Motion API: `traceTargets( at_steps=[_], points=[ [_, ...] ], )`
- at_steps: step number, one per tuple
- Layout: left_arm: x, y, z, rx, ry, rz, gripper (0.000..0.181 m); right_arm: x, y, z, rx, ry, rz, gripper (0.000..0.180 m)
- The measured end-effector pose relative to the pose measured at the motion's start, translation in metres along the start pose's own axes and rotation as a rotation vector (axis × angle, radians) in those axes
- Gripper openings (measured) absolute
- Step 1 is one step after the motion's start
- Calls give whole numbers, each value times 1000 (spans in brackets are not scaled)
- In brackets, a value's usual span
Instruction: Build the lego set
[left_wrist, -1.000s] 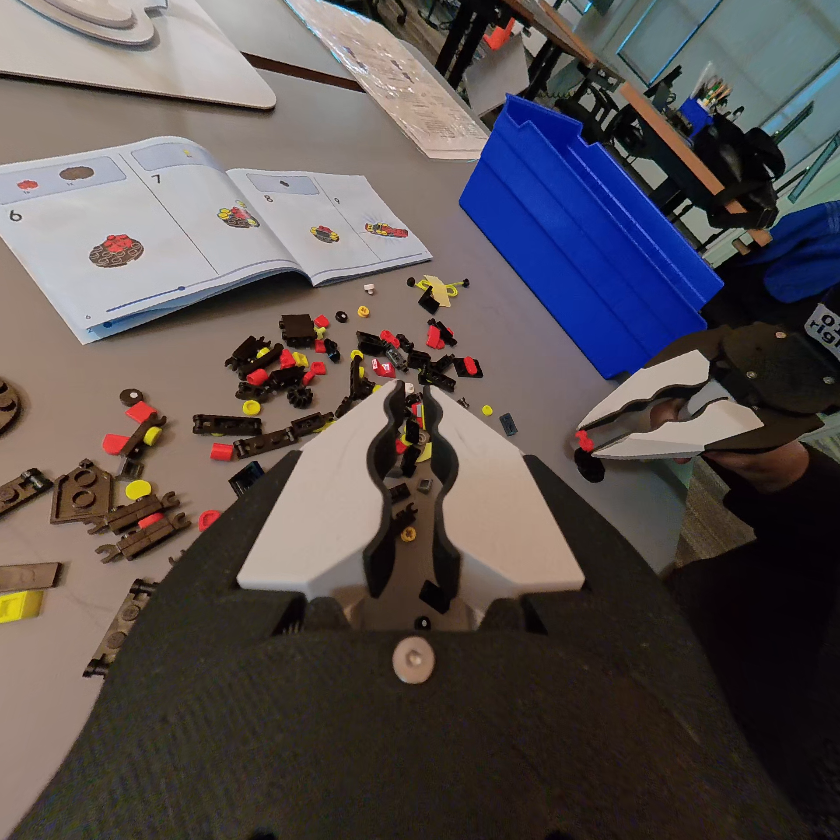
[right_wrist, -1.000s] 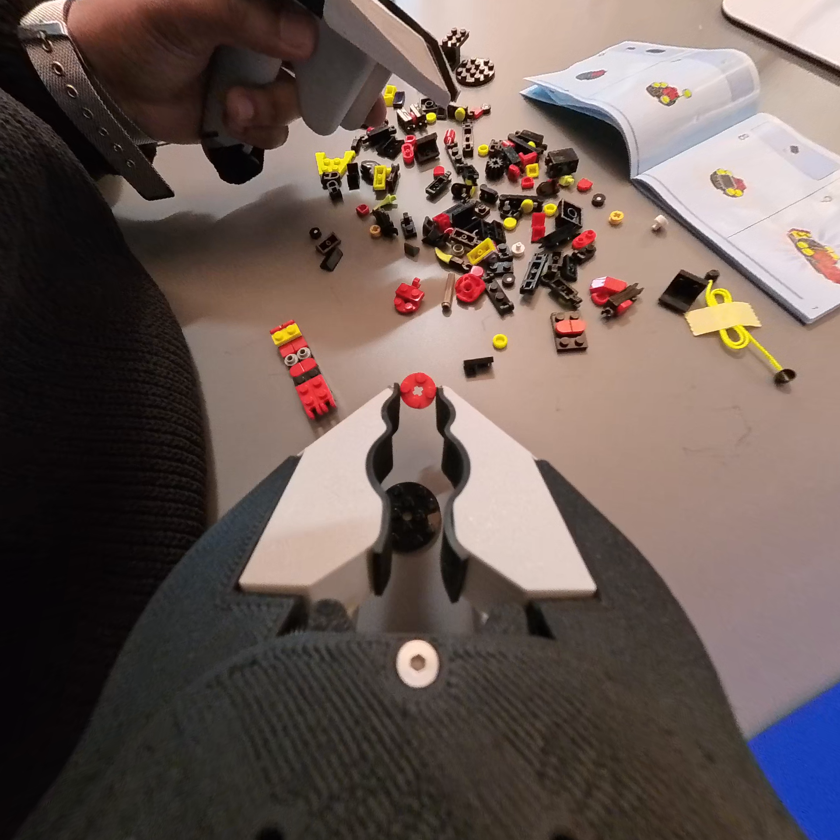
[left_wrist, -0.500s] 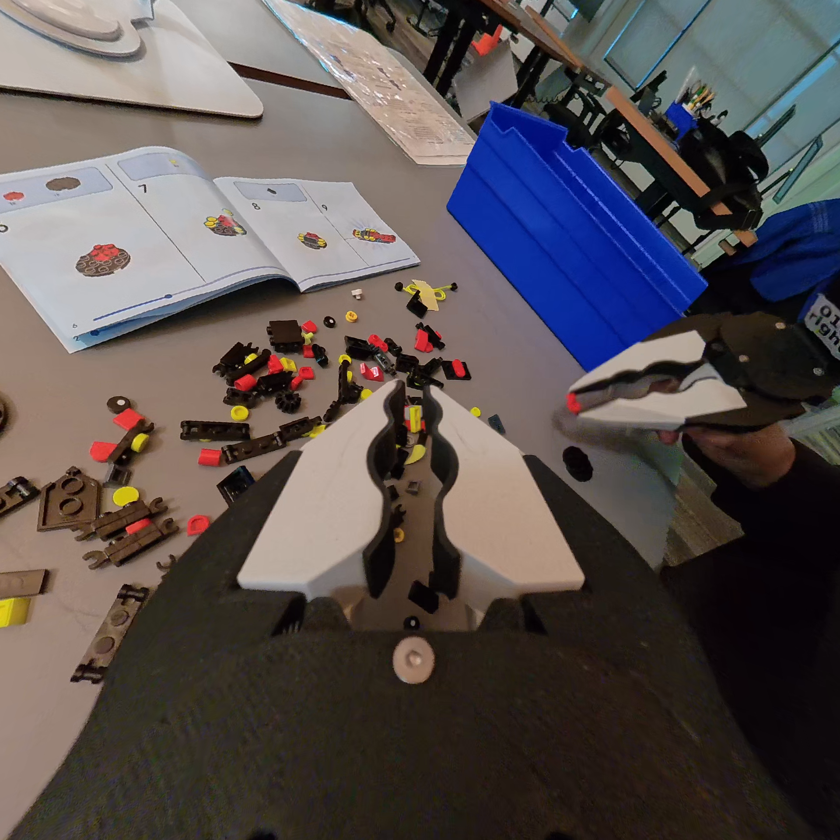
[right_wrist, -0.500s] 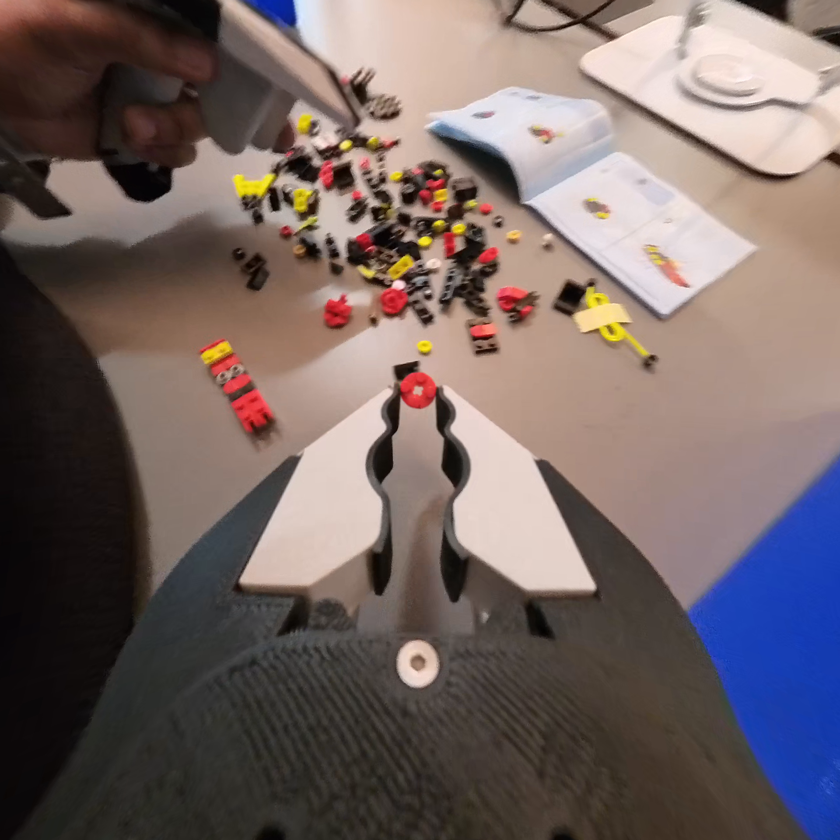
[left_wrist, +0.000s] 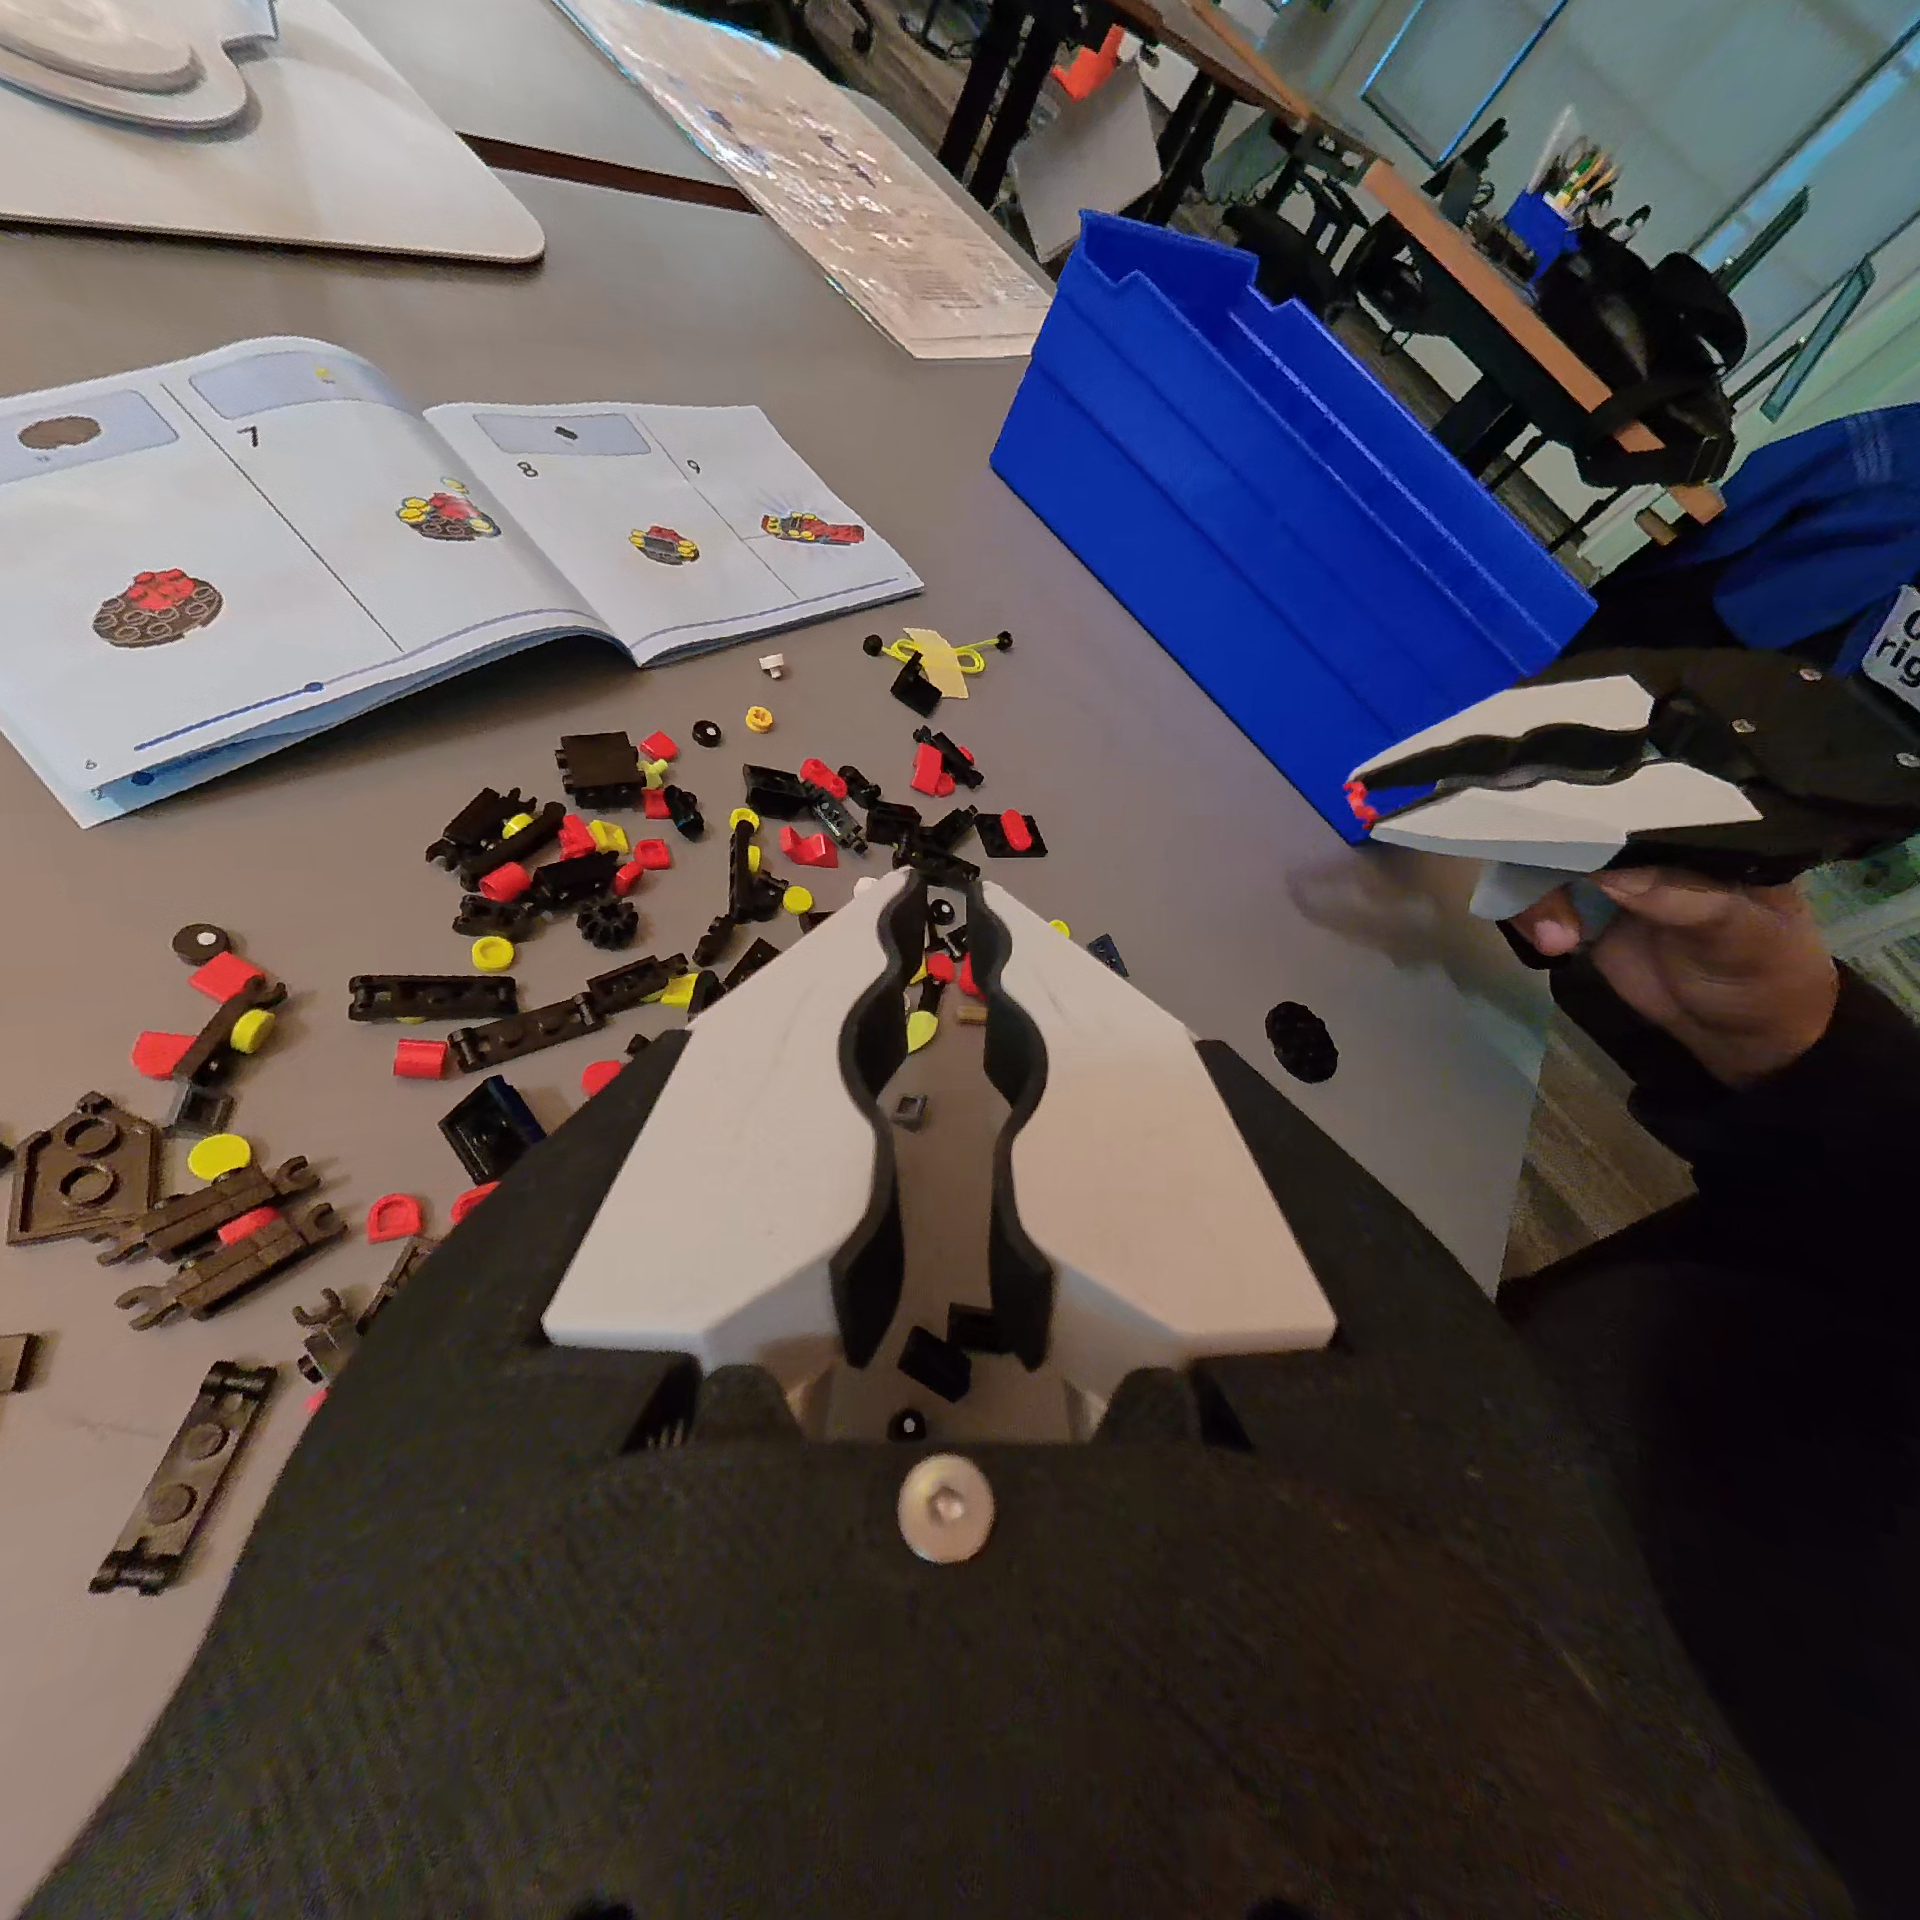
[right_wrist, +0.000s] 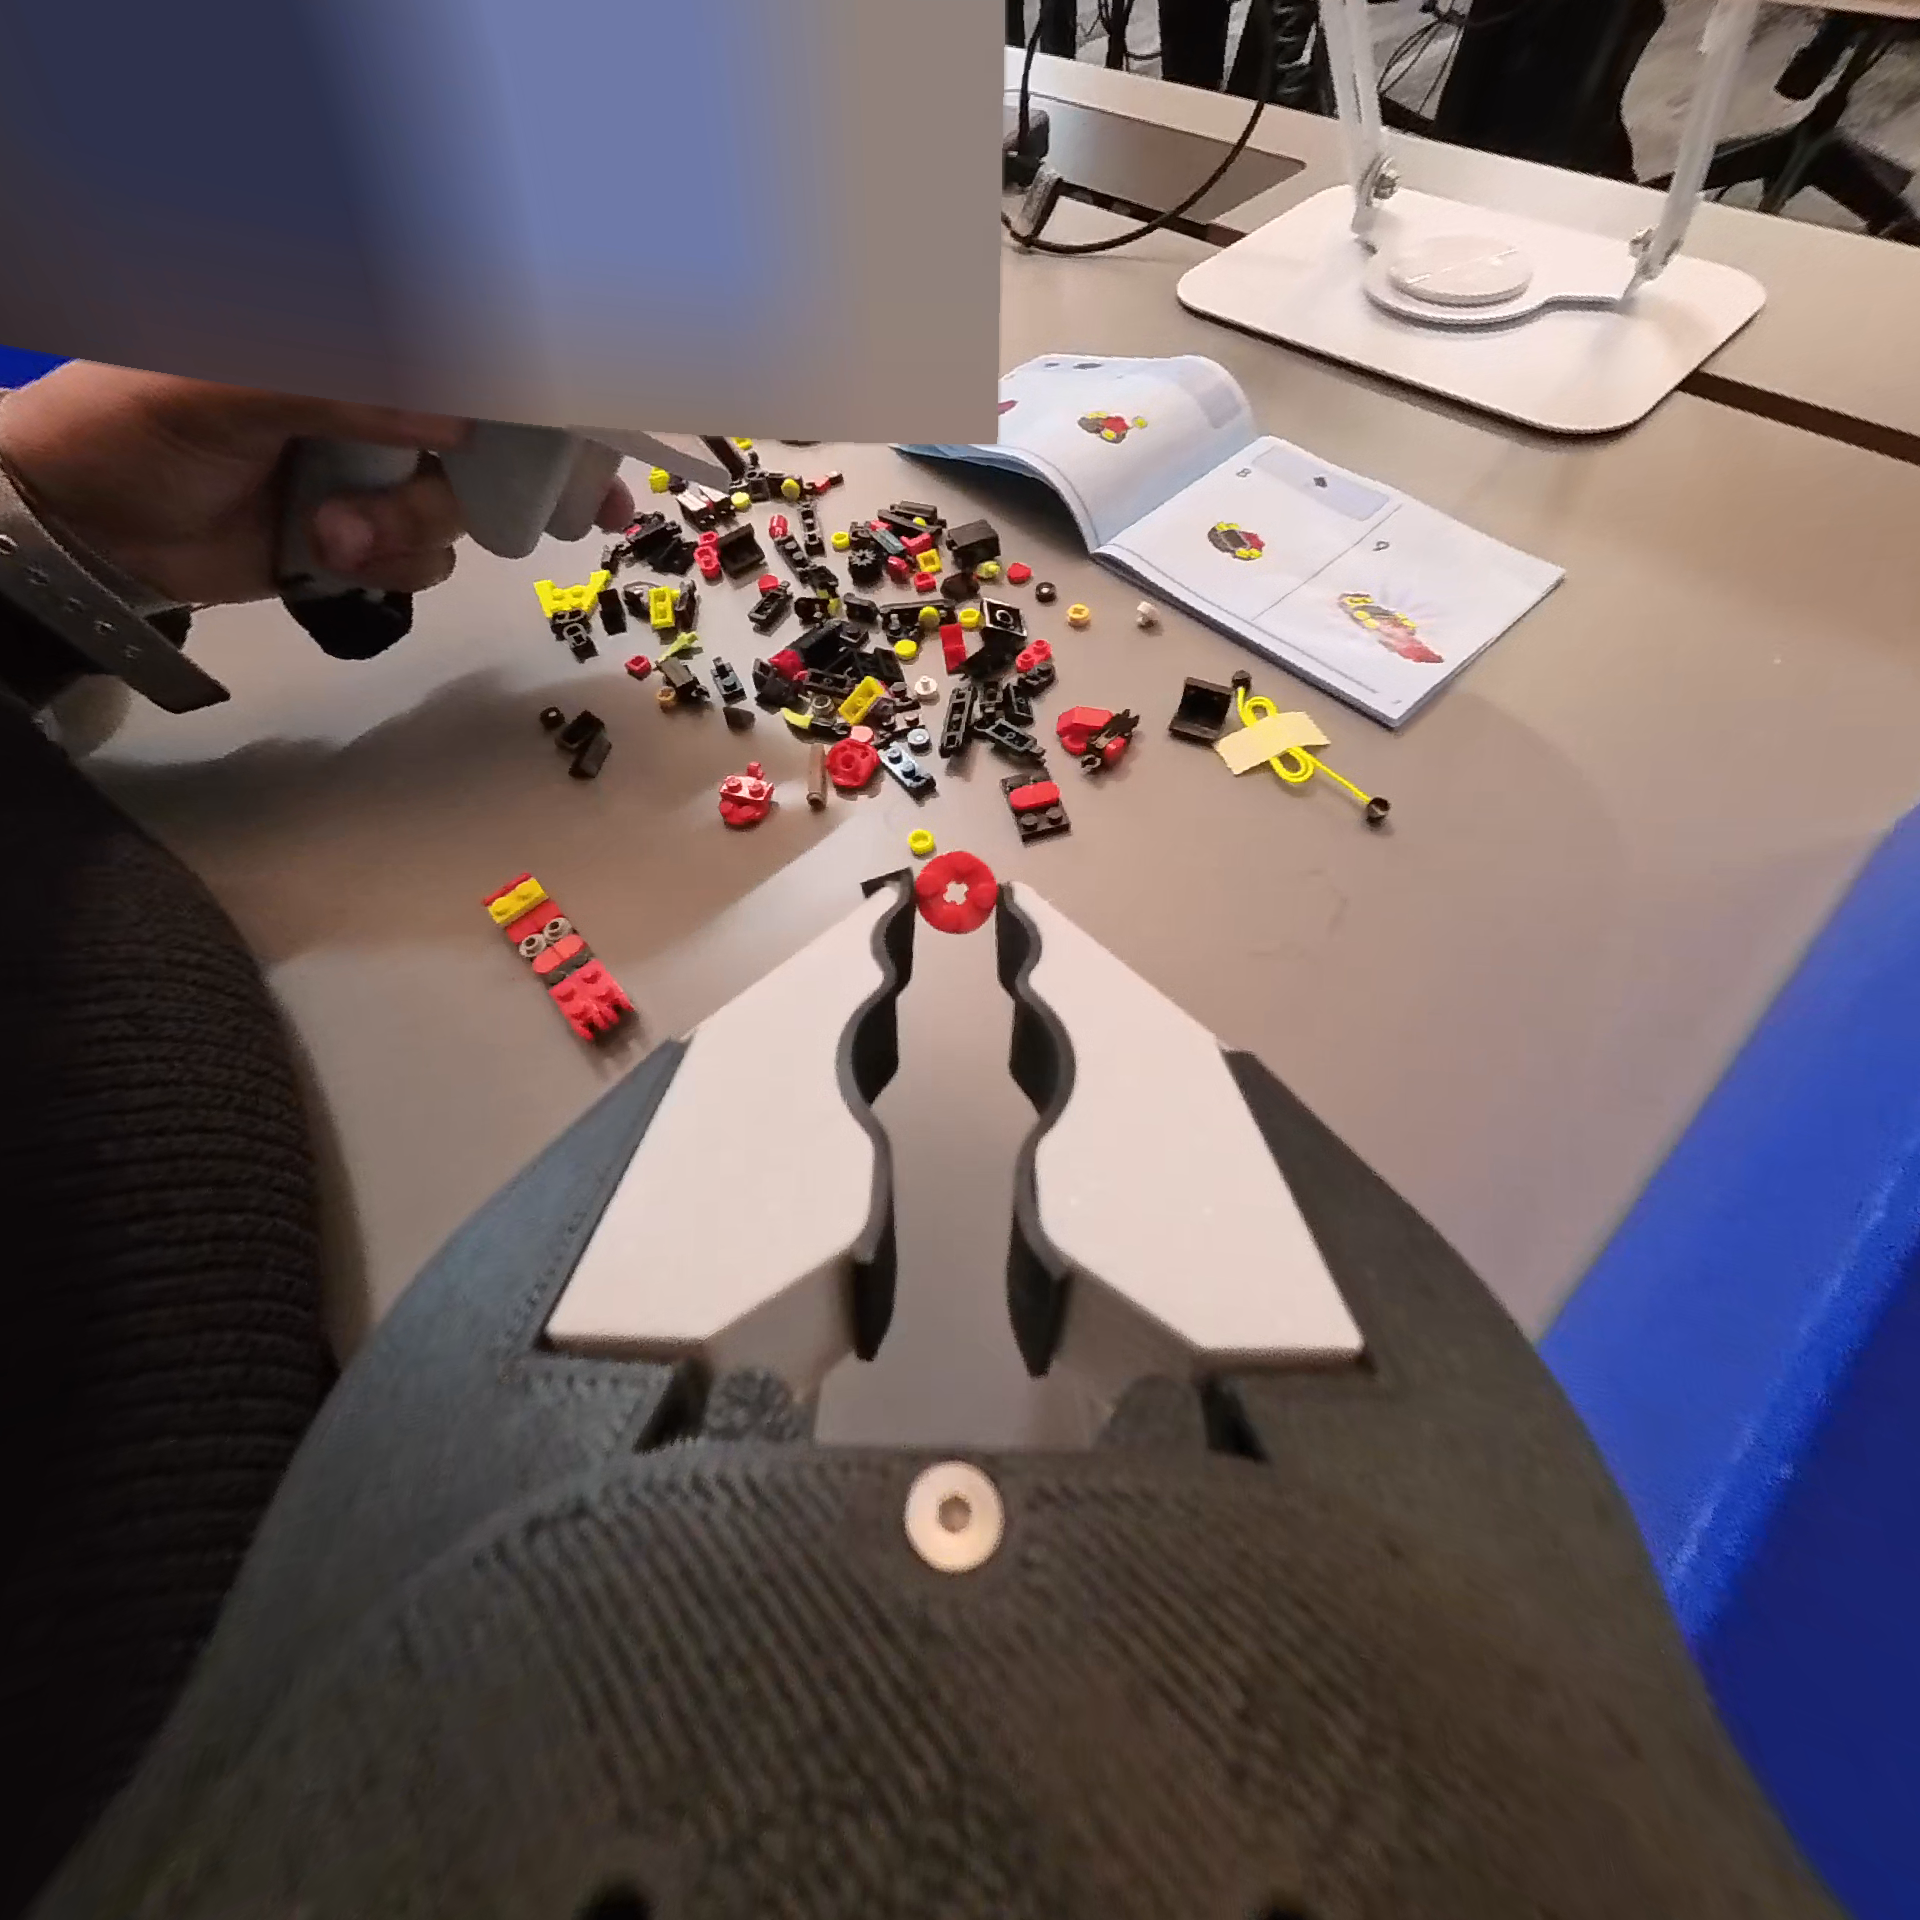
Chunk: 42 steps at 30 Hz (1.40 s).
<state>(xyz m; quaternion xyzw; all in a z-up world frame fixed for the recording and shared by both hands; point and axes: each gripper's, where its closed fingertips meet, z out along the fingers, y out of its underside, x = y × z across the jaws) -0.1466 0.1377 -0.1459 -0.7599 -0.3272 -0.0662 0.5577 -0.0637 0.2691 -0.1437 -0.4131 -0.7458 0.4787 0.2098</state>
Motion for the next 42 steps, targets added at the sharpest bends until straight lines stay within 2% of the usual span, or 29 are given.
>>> traceTargets(
  at_steps=[14,21,26,34,42],
  points=[
    [2,2,1,-8,12,-8,4,-8,5,-1,-28,-30,-29,14],
    [7,3,2,-9,29,-12,4,-19,47,6,-253,-118,-65,13],
    [11,3,3,-11,38,-8,4,-15,66,5,-366,-87,-94,14],
    [18,5,4,-19,53,-1,4,-28,69,3,-372,-166,-104,13],
    [22,8,5,-24,59,2,4,-32,73,4,-401,-175,-176,14]
  ],
)
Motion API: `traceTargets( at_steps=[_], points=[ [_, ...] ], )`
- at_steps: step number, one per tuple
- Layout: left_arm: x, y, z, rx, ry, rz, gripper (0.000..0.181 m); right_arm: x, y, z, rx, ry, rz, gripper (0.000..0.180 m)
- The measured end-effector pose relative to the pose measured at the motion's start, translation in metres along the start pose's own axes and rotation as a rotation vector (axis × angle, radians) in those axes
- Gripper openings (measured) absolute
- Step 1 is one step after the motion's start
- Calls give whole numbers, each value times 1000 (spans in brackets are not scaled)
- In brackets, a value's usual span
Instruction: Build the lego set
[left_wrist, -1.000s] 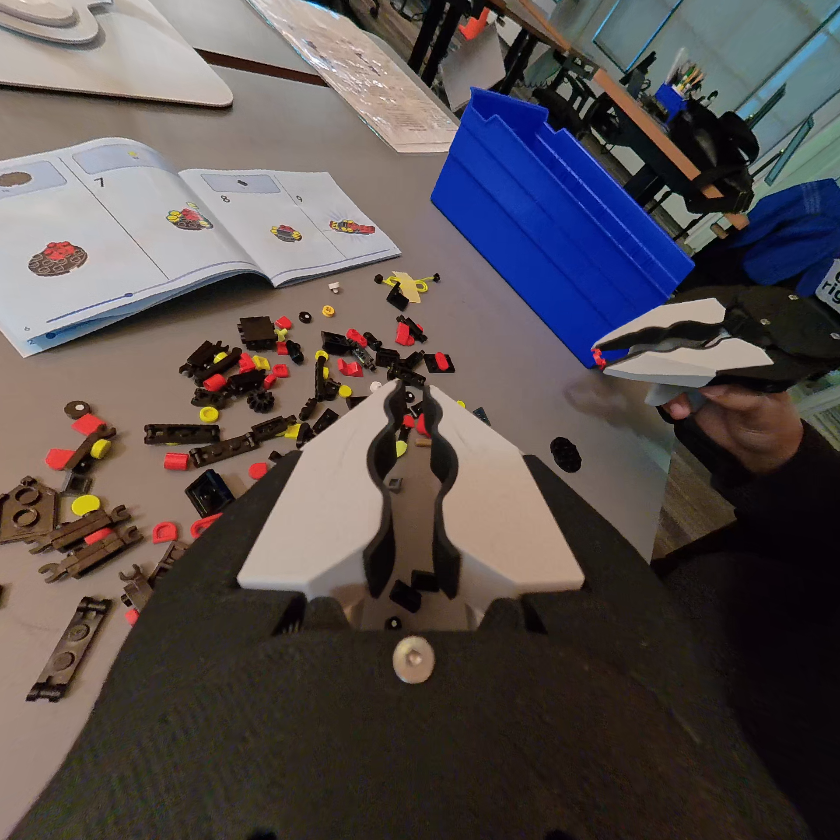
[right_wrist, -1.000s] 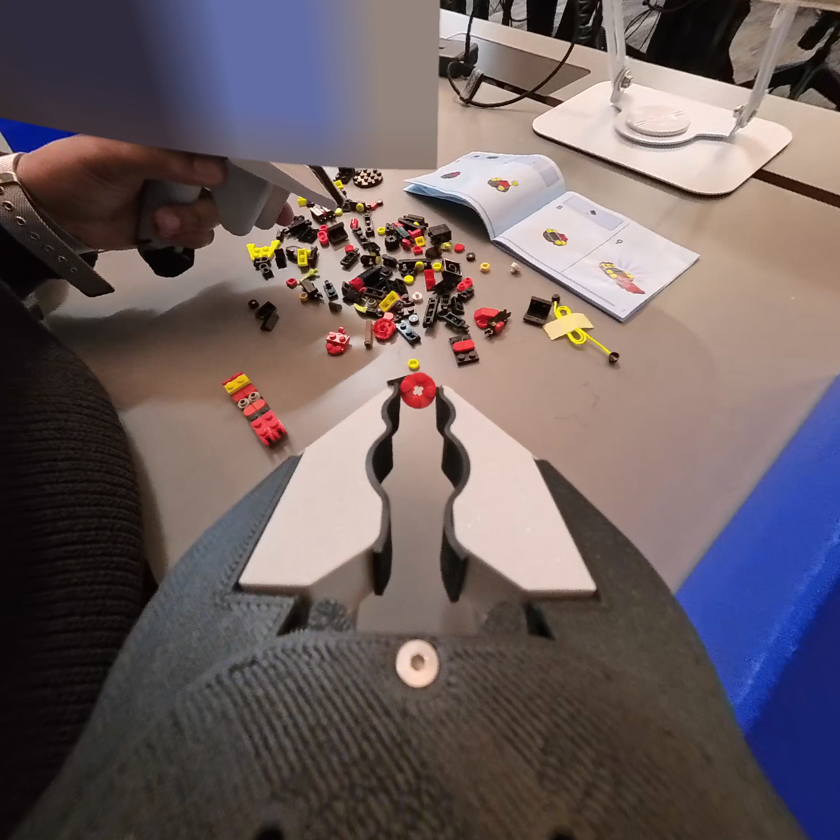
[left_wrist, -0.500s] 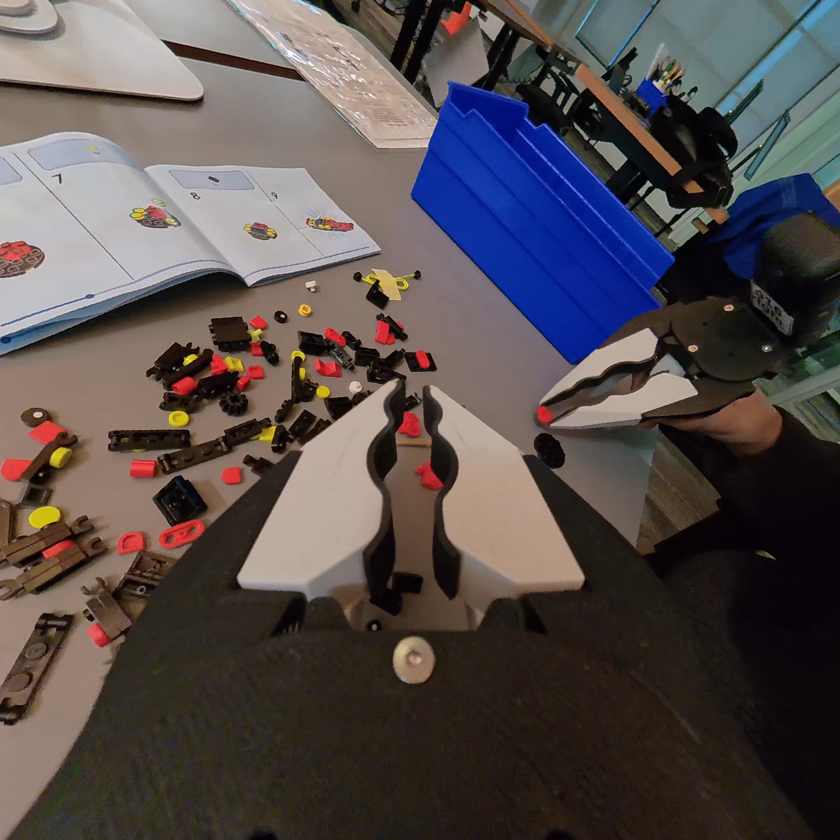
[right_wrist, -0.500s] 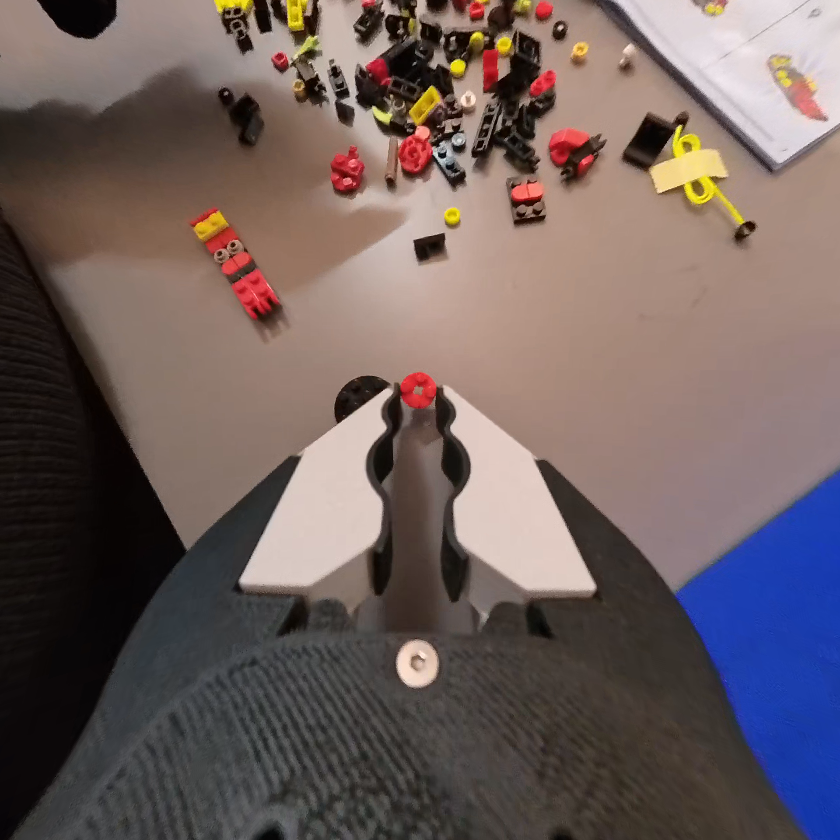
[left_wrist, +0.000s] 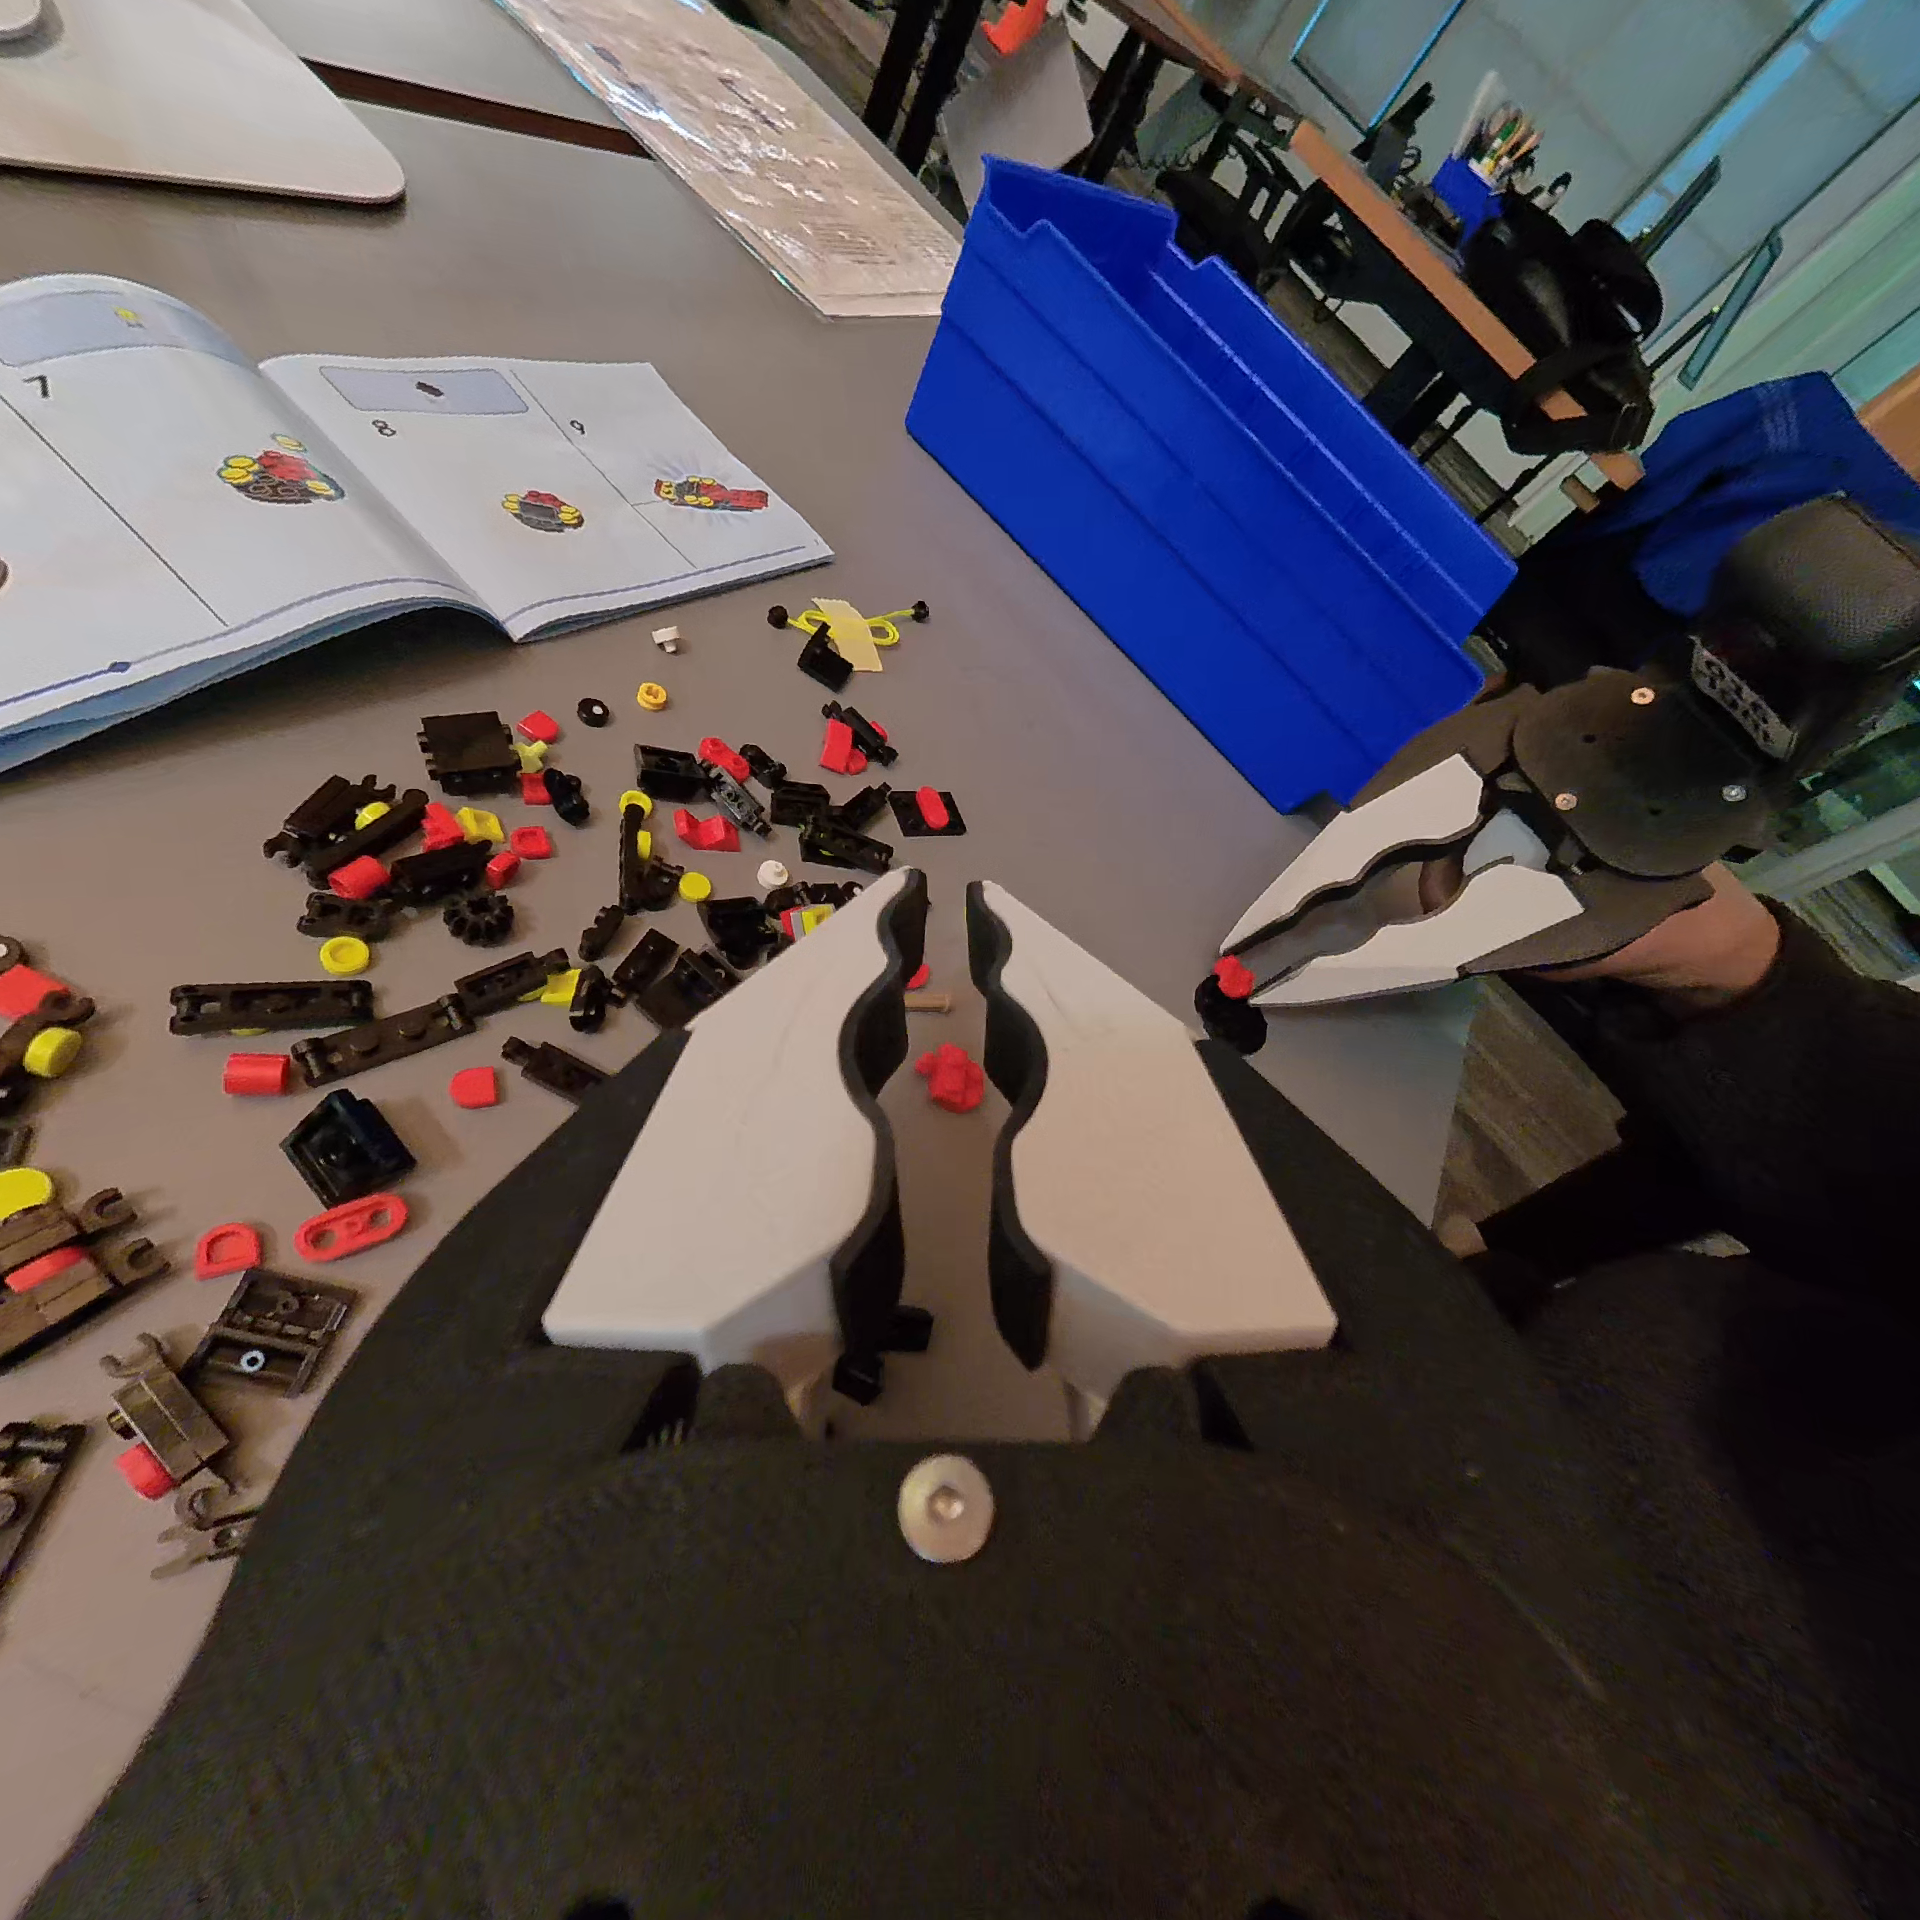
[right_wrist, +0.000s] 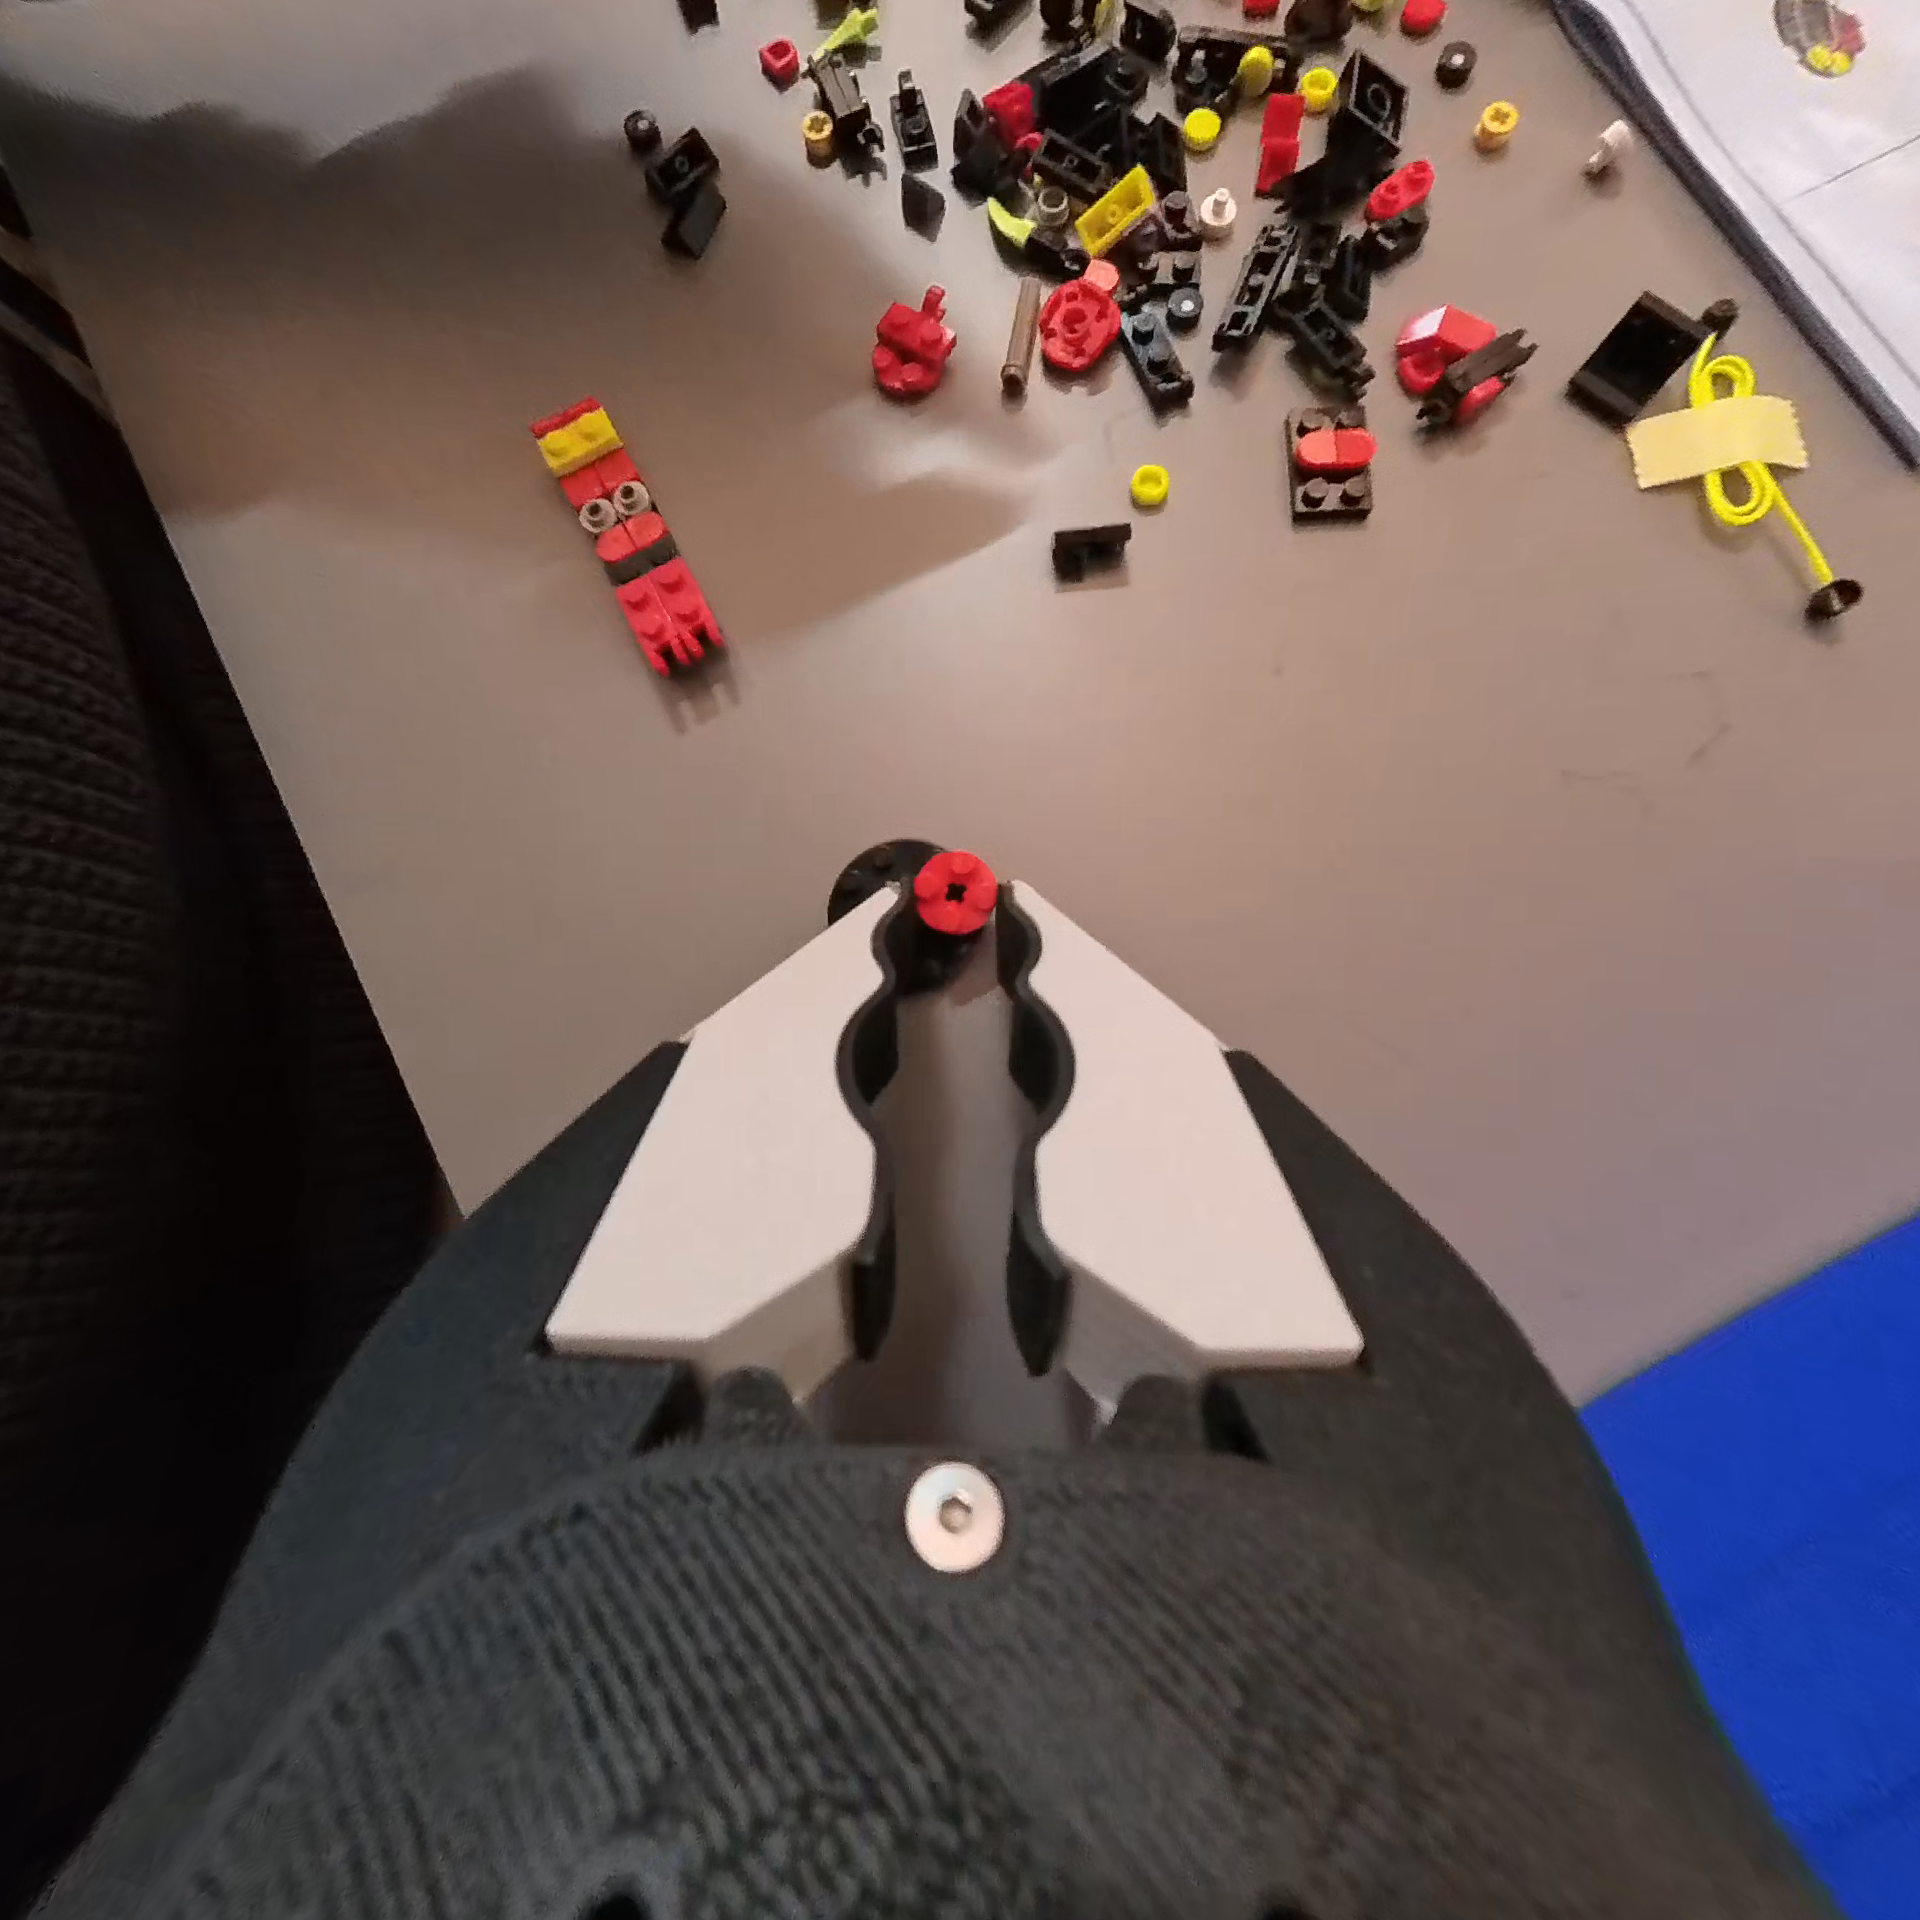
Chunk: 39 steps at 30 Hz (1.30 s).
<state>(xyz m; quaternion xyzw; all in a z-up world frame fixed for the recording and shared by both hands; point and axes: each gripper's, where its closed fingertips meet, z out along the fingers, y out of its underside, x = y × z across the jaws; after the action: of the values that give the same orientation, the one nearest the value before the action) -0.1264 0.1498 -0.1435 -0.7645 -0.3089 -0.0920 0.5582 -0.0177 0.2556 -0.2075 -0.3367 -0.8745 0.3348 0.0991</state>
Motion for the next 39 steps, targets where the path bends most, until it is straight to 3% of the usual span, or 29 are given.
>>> traceTargets(
  at_steps=[39],
  points=[
    [-4,6,-6,-8,-15,-32,6,3,3,-6,-42,-32,-19,14]
  ],
)
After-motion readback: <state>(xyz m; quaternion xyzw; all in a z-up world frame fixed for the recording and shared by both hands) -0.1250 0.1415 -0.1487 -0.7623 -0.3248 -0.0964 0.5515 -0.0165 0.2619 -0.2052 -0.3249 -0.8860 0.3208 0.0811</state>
